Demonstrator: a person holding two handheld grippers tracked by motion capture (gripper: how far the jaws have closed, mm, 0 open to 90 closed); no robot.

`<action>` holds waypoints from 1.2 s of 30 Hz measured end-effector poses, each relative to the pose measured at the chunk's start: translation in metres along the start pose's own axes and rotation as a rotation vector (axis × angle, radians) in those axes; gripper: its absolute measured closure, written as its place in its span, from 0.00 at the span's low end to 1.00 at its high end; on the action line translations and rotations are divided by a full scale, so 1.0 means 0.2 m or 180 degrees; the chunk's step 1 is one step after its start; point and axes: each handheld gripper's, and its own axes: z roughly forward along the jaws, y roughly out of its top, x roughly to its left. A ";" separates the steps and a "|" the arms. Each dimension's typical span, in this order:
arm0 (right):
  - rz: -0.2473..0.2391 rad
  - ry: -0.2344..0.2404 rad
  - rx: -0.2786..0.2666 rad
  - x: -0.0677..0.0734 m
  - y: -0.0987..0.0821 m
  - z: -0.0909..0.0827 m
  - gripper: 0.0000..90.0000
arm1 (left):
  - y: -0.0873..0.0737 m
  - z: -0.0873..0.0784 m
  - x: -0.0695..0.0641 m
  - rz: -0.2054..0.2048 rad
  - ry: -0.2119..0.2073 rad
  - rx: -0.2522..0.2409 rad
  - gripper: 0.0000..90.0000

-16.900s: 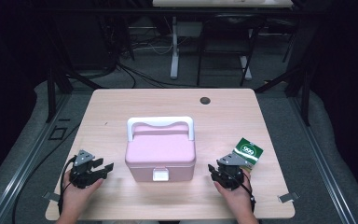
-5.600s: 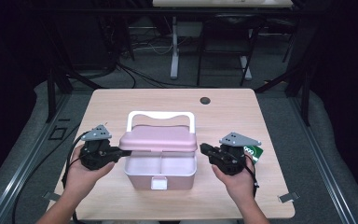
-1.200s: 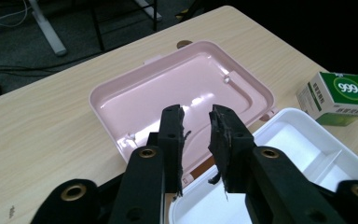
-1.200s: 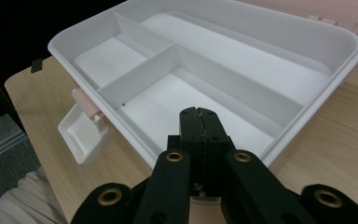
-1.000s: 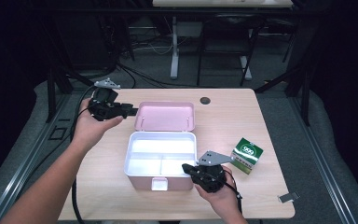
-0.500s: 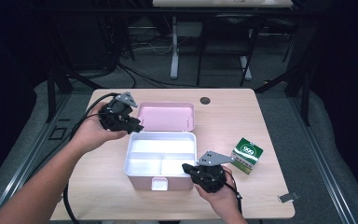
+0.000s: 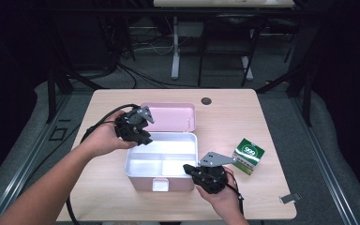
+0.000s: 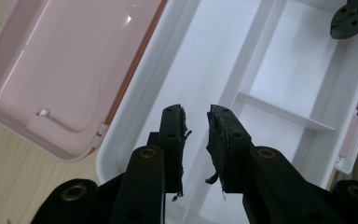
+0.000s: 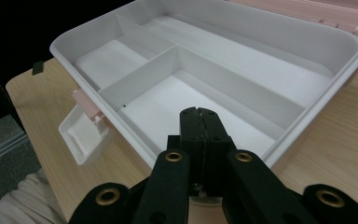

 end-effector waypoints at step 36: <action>0.0021 0.0029 -0.0014 0.00 0.00 0.00 1.00 | 0.14 0.25 -0.14 0.0695 -0.0109 0.0779 0.92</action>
